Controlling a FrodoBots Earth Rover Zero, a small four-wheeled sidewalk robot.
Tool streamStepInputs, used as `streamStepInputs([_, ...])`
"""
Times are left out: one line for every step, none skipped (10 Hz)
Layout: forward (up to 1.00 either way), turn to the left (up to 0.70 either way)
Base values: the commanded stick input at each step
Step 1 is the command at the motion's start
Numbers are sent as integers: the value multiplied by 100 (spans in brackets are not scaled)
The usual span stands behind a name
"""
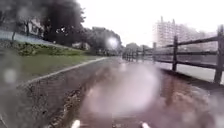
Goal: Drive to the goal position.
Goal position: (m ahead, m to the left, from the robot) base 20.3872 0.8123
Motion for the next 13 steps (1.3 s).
streamStepInputs([70, 0])
streamStepInputs([70, 0])
streamStepInputs([70, 0])
streamStepInputs([70, 0])
streamStepInputs([70, 0])
streamStepInputs([70, 0])
streamStepInputs([70, 0])
streamStepInputs([70, 0])
streamStepInputs([70, -11])
streamStepInputs([70, -15])
streamStepInputs([70, 0])
streamStepInputs([70, 0])
streamStepInputs([70, 0])
